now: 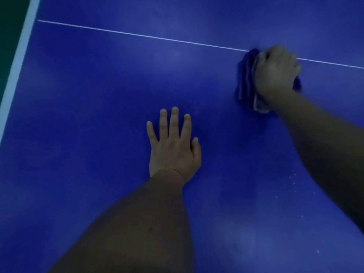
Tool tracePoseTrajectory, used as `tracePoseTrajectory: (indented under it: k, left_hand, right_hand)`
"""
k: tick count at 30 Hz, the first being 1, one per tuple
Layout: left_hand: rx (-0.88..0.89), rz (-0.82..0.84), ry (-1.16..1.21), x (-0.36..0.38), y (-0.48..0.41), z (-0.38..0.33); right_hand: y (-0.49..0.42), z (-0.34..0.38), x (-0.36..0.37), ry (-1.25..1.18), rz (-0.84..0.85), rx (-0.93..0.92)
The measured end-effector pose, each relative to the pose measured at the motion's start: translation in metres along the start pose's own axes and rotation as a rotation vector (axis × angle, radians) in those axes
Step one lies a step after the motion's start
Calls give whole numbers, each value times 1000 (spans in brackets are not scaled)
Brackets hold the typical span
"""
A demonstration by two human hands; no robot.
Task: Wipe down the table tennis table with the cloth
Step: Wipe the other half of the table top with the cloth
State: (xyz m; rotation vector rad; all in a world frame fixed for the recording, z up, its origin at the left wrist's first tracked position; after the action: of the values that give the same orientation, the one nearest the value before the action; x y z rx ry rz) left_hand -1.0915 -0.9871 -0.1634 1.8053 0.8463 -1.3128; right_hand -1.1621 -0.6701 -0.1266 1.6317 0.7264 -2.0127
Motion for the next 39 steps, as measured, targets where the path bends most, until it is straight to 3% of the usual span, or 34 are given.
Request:
tracePoseTrajectory:
  k: [5,8,10,14,17,20,23,25,26,29,31,33,35,39]
  left_hand:
    - [-12,-7,33,0,0,3]
    - [0,-5,32,-2,0,2]
    - [4,-7,32,-3,1,3]
    - [13,-12,46,-6,0,4]
    - [31,-9,81,-9,2,4]
    - [53,-39,145,-15,6,4]
    - [109,-99,265,-22,11,5]
    - [209,-131,315,-26,18,0]
    - [277,-129,332,-28,22,-4]
    - [471,-72,289,-22,44,-19]
    - [493,-49,265,-14,73,-26]
    - [451,-31,281,-7,111,-33]
    - [407,1,294,2,158,-46]
    - [256,49,211,33,268,-63]
  right_hand:
    - [233,-23,-40,-111,103,-474]
    - [270,-50,-47,-93,190,-659]
    - [227,-54,-44,-49,155,-573]
    - [137,-58,-30,-44,31,-131]
    - [166,-59,-31,-25,46,-38]
    - [284,-74,-59,-38,39,-128]
    - [404,-96,-77,-115,189,-314]
    - [411,-107,-77,-81,256,-533]
    - [395,-112,-75,-47,251,-552]
    - [329,-125,-72,-40,149,-277]
    - [311,-133,-69,-102,102,-84]
    - [334,-137,-71,-121,103,-43]
    - [382,-143,-79,-78,166,-175]
    - [420,-162,-90,-10,386,-655]
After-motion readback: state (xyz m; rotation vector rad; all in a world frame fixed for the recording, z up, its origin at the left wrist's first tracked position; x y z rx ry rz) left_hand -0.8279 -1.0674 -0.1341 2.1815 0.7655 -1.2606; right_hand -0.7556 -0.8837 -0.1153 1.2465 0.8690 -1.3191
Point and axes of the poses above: each hand's wrist, its own y-axis away from the middle knuckle, its own x-axis out of the palm, z = x × y, the point moved 8 cm from there along -y, towards the middle knuckle, and after that the axes turned 5 degrees about x, right-handed, at the moved point
